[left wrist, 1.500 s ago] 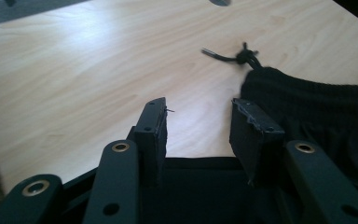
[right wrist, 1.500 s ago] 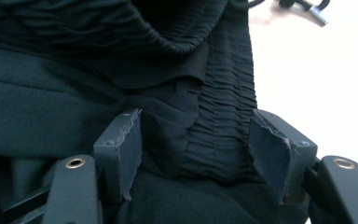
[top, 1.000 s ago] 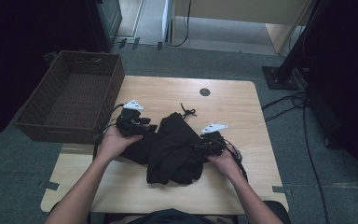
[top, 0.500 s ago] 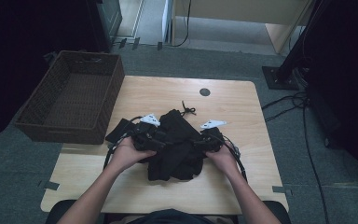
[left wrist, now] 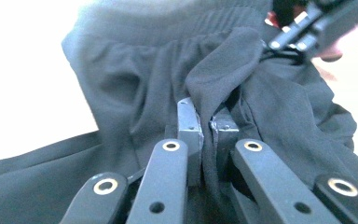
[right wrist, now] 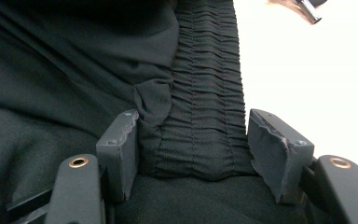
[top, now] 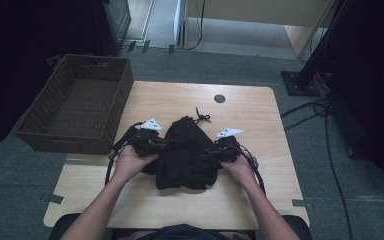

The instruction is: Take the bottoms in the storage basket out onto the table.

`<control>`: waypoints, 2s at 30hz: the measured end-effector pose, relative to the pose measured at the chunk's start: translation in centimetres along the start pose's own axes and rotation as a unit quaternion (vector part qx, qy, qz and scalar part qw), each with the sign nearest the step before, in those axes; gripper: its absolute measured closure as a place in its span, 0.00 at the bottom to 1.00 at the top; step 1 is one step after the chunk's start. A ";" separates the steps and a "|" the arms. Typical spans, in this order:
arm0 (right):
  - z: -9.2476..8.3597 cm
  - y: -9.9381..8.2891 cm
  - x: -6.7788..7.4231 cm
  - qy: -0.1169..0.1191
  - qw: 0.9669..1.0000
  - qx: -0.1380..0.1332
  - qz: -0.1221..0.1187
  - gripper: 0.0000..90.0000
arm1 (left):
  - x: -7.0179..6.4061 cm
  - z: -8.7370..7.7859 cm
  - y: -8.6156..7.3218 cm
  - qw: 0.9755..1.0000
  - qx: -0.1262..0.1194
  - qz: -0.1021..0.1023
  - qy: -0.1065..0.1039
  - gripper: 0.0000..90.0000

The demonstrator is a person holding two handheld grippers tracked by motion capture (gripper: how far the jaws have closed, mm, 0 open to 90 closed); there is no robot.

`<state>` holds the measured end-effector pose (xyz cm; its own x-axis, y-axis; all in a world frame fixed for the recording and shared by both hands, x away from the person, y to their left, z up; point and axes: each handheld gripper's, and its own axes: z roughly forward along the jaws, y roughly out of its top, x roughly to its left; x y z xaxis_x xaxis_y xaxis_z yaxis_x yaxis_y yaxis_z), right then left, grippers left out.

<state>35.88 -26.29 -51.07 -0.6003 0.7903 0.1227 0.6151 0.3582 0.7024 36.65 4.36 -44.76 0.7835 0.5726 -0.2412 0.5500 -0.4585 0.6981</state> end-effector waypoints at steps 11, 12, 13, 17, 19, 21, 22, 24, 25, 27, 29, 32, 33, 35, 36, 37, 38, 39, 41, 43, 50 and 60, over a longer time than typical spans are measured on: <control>-0.2 0.3 -0.7 -0.004 0.999 0.022 0.028 0.43 | 3.0 -1.9 -0.9 0.997 -0.027 -0.058 0.053 0.98; -0.5 0.3 -1.2 -0.004 0.999 0.025 0.032 0.43 | 3.3 -1.8 -1.0 0.996 -0.027 -0.059 0.064 0.98; -0.7 0.3 -1.5 -0.005 0.999 0.025 0.032 0.43 | 3.5 -1.8 -1.0 0.996 -0.027 -0.060 0.066 0.98; -1.2 0.1 -2.4 -0.019 0.999 0.023 0.026 0.43 | 4.0 -1.4 -0.9 0.994 -0.030 -0.066 0.075 0.98; -1.4 0.0 -2.9 -0.029 0.999 0.018 0.023 0.43 | 4.4 -0.8 -1.0 0.994 -0.028 -0.072 0.078 0.97; -1.5 -0.1 -3.3 -0.029 0.999 0.013 0.035 0.43 | 4.7 -0.2 -1.2 0.994 -0.022 -0.078 0.070 0.95; -1.5 -0.1 -3.4 -0.022 0.999 0.009 0.049 0.41 | 4.8 0.2 -1.3 0.995 -0.018 -0.078 0.061 0.92; -1.7 0.0 -3.3 -0.023 0.998 0.007 0.054 0.40 | 4.7 0.6 -1.3 0.995 -0.014 -0.078 0.052 0.89; -2.0 0.2 -3.3 -0.021 0.998 0.003 0.056 0.37 | 4.7 0.6 -1.3 0.996 -0.012 -0.078 0.047 0.85; -2.8 0.7 -3.0 -0.017 0.998 -0.011 0.061 0.34 | 4.5 0.4 -1.3 0.996 -0.013 -0.078 0.042 0.72; -3.8 1.2 -2.5 -0.012 0.998 -0.024 0.058 0.31 | 4.3 -0.1 -1.2 0.996 -0.018 -0.083 0.038 0.68; -5.0 1.8 -1.3 -0.007 0.999 -0.041 0.035 0.30 | 3.7 -0.8 -1.1 0.997 -0.020 -0.069 0.039 0.62; -5.3 2.0 -0.9 -0.004 0.999 -0.043 0.030 0.30 | 3.4 -1.0 -1.1 0.997 -0.018 -0.063 0.041 0.61; -5.8 2.4 0.0 0.004 0.999 -0.046 0.024 0.30 | 3.1 -1.7 -1.2 0.997 -0.028 -0.058 0.040 0.59; -6.4 2.7 0.8 0.010 0.998 -0.054 0.015 0.31 | 3.0 -2.2 -1.3 0.997 -0.035 -0.062 0.030 0.58; -6.6 2.8 1.2 0.017 0.998 -0.056 0.014 0.31 | 3.0 -2.4 -1.3 0.997 -0.035 -0.062 0.027 0.57; -6.9 3.0 1.6 0.028 0.998 -0.058 0.012 0.31 | 3.0 -2.4 -1.3 0.997 -0.035 -0.062 0.027 0.57; -6.9 3.0 1.6 0.028 0.998 -0.058 0.012 0.31 | 2.8 -2.7 -1.4 0.998 -0.031 -0.057 0.028 0.57; -7.0 3.3 3.6 0.052 0.997 -0.054 0.000 0.29 | 2.5 -2.9 -1.8 0.998 -0.028 -0.050 0.030 0.57; -6.7 3.3 4.2 0.062 0.997 -0.051 -0.006 0.28 | 2.3 -3.0 -2.1 0.998 -0.027 -0.047 0.029 0.57; -2.0 3.4 7.9 0.099 0.994 -0.007 -0.047 0.16 | 2.3 -2.1 -2.9 0.998 -0.023 -0.047 0.028 0.58; 1.9 2.7 8.1 0.046 0.996 0.031 -0.074 0.67 | 2.4 -1.7 -3.7 0.999 -0.012 -0.038 0.032 0.57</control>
<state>33.68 -17.96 -49.53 -0.7290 0.6789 0.0871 0.5450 0.4988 0.6739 36.04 8.61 -46.79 0.7185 0.6485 -0.2513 0.6000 -0.3952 0.6955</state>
